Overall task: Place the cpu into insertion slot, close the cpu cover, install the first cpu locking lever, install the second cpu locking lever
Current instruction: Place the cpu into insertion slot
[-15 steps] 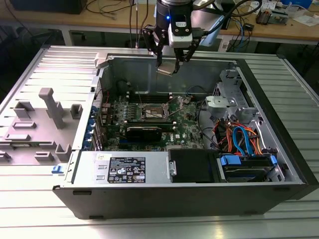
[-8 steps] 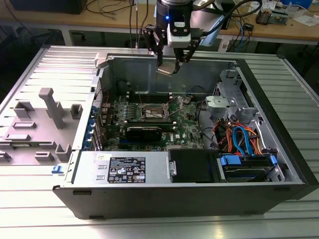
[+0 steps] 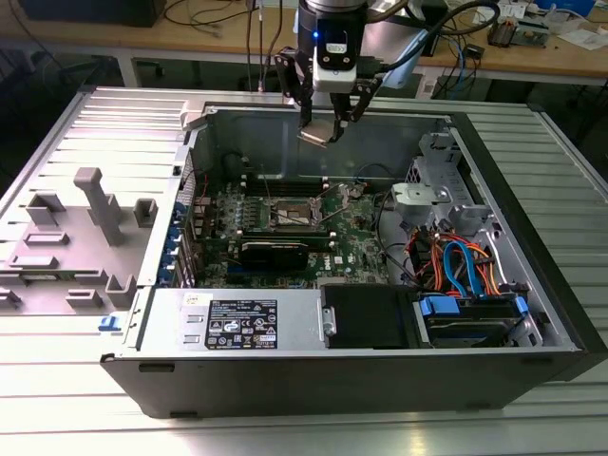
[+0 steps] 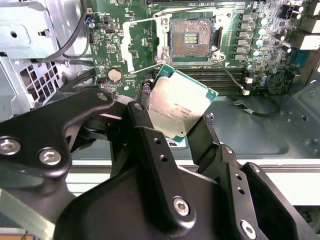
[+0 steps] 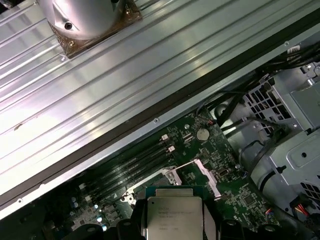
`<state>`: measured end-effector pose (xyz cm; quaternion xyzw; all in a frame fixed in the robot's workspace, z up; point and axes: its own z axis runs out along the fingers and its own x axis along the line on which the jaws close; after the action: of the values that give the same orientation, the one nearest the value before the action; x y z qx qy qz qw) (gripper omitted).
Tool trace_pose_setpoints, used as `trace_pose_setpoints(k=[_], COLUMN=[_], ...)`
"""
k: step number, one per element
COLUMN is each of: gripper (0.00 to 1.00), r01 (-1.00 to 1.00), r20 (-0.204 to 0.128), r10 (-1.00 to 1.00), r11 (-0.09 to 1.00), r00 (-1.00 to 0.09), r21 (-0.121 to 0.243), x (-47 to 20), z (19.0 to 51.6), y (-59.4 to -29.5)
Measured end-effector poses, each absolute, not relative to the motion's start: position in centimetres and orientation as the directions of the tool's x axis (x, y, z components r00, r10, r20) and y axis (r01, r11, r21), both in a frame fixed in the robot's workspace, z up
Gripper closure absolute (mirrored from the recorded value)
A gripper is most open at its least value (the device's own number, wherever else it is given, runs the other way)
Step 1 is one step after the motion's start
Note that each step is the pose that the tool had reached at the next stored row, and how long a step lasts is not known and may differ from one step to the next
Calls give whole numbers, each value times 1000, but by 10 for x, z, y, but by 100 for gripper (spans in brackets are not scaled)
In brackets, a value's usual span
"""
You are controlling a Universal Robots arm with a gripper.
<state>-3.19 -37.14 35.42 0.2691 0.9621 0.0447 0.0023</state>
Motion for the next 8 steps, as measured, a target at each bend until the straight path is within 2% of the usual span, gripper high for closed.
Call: trace_pose_setpoints(k=[8], gripper=[46], r01=[538], r20=[20], r10=[539], r11=[838], r00=[-842], r21=[87], x=[-32], z=[354], y=[-372])
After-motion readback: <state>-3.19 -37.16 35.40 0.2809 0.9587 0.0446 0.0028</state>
